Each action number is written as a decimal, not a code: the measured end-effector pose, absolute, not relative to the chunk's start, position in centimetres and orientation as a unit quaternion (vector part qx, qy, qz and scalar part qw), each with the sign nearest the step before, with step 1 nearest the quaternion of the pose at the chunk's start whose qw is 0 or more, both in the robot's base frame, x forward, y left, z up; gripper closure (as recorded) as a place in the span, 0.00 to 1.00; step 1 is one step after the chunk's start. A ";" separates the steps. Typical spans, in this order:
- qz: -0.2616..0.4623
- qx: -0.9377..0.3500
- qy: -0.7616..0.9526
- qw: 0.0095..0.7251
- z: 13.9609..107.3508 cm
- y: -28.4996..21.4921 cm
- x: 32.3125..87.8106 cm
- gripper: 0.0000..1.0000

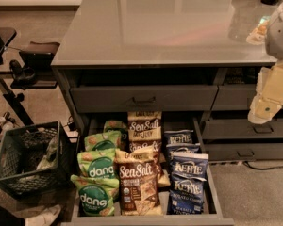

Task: Pick brown chip bag from middle drawer and place on counter

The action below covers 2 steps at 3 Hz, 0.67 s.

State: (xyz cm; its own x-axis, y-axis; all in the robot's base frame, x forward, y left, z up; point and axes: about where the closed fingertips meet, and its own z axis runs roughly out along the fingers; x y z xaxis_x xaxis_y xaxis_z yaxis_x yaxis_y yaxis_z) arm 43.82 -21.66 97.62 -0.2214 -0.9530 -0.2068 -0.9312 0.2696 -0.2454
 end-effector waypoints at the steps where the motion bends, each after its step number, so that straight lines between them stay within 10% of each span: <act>1: -0.034 -0.605 0.779 0.164 98.1 -21.4 43.9 0.00; 2: -0.001 -0.592 0.791 0.158 93.9 -20.6 44.0 0.00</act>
Offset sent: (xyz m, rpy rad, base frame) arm 0.0062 0.0325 -0.1477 0.1824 0.1972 -0.0829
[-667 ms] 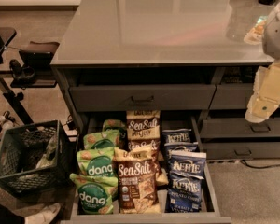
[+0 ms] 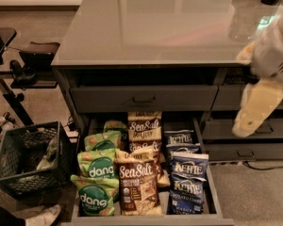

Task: Pick brown chip bag from middle drawer and place on counter

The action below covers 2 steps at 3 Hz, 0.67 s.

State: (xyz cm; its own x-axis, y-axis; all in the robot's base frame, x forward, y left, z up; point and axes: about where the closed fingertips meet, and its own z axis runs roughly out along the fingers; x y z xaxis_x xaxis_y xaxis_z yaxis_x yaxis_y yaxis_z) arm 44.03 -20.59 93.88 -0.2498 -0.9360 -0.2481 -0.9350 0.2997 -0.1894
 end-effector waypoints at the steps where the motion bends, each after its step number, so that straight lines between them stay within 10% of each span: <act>1: 0.037 -0.578 0.802 0.143 85.9 -19.2 44.1 0.00; 2: 0.058 -0.569 0.810 0.130 78.7 -18.3 43.9 0.00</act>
Offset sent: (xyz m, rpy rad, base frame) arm -0.0013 0.0309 -0.2253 0.0939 0.1770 -0.0660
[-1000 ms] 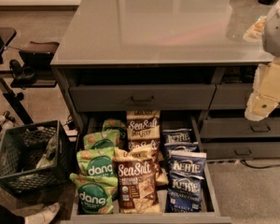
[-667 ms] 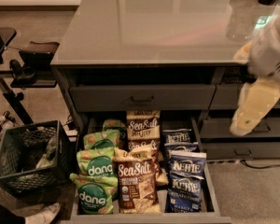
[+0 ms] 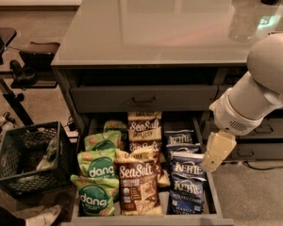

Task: Pick brown chip bag from middle drawer and place on counter

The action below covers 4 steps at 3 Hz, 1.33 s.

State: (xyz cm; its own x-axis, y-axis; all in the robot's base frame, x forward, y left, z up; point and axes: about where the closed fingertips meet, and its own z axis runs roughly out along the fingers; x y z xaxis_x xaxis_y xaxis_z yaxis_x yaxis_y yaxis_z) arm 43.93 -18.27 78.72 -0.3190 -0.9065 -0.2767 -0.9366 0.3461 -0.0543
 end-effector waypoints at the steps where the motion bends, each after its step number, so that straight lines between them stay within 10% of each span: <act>1: 0.058 -0.569 0.810 0.130 78.7 -18.3 43.9 0.00; 4: 0.171 -0.548 0.808 0.130 65.7 -14.1 44.0 0.00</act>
Offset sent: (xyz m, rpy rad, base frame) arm -0.0047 0.0508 -0.1385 0.1912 0.1341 0.0123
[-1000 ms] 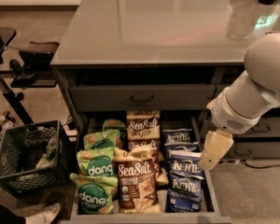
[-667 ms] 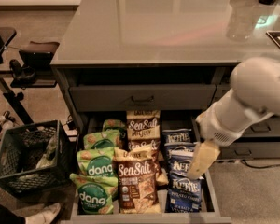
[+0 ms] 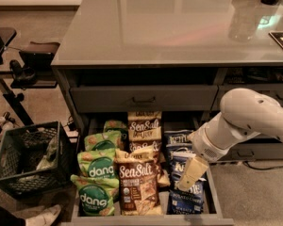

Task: Pick brown chip bag from middle drawer and place on counter

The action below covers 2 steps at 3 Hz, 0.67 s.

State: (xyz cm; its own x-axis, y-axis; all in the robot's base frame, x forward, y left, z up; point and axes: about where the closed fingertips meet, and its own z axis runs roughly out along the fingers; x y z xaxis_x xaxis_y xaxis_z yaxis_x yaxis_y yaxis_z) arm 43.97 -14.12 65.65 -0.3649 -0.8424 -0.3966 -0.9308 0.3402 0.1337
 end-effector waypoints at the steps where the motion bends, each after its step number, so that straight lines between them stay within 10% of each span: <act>1: 0.187 -0.545 0.806 0.134 64.0 -13.5 43.6 0.00; 2: 0.225 -0.529 0.804 0.151 59.0 -11.8 41.7 0.00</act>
Offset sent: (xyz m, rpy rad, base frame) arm -0.0056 0.0454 -0.1406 0.2543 -0.0919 -0.1377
